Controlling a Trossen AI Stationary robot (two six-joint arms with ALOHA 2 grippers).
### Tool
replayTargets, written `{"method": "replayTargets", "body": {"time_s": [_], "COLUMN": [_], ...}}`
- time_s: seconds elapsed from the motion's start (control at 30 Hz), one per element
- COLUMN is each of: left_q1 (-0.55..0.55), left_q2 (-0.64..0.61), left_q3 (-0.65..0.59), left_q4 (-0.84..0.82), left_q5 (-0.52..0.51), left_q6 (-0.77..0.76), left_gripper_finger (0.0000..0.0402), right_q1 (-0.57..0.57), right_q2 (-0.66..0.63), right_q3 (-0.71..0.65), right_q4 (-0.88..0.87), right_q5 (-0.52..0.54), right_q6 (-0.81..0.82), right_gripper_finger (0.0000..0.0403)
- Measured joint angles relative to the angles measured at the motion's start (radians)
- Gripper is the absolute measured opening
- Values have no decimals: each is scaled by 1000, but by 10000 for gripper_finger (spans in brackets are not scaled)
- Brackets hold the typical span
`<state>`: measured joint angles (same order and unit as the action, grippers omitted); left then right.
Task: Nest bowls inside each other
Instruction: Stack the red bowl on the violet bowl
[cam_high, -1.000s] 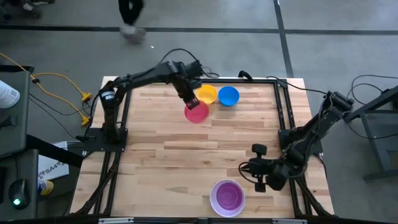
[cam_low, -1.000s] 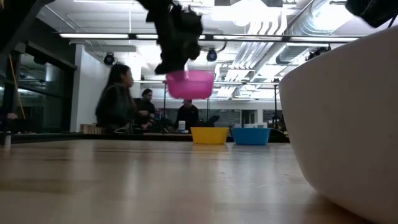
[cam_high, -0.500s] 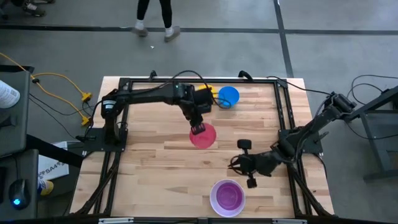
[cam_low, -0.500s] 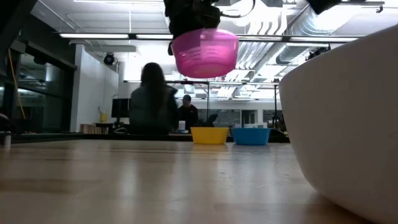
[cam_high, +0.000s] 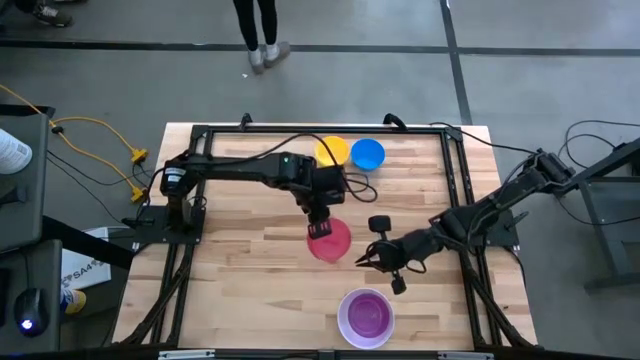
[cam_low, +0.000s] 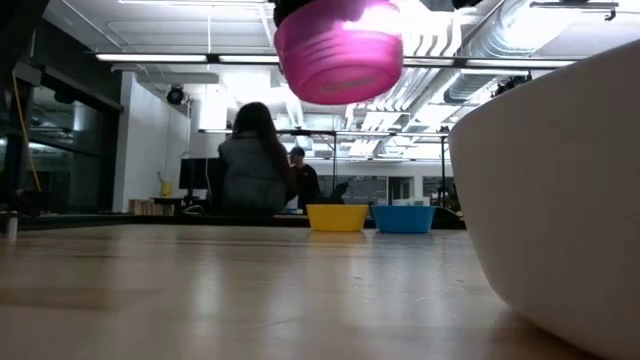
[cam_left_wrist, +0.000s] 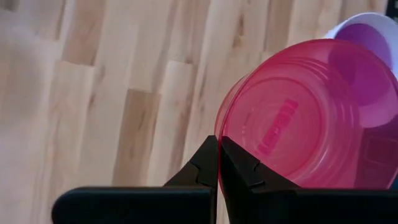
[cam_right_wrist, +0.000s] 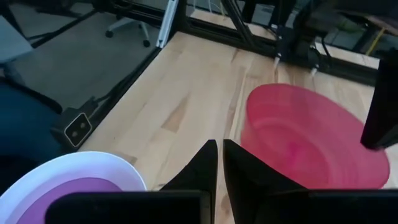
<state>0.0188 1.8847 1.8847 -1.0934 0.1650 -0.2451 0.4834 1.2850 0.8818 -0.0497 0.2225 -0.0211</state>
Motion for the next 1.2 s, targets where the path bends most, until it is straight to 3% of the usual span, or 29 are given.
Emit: {"method": "replayTargets", "body": {"time_s": [0.47, 1.0, 1.2], "left_q1": [-40, -38, -32], "left_q2": [0, 0, 19], "left_q3": [0, -1, -3], "left_q4": [56, -11, -16], "left_q5": [36, 37, 39], "left_q6": [-21, -127, -127], "left_gripper_finger": [0, 0, 0], "right_q1": [-28, -28, -11], "right_q2": [0, 0, 73], "right_q3": [0, 2, 152], "right_q4": [18, -2, -194], "right_q5": [-96, -54, -47], "right_q6": [-139, -186, -181], "right_gripper_finger": [20, 20, 20]}}
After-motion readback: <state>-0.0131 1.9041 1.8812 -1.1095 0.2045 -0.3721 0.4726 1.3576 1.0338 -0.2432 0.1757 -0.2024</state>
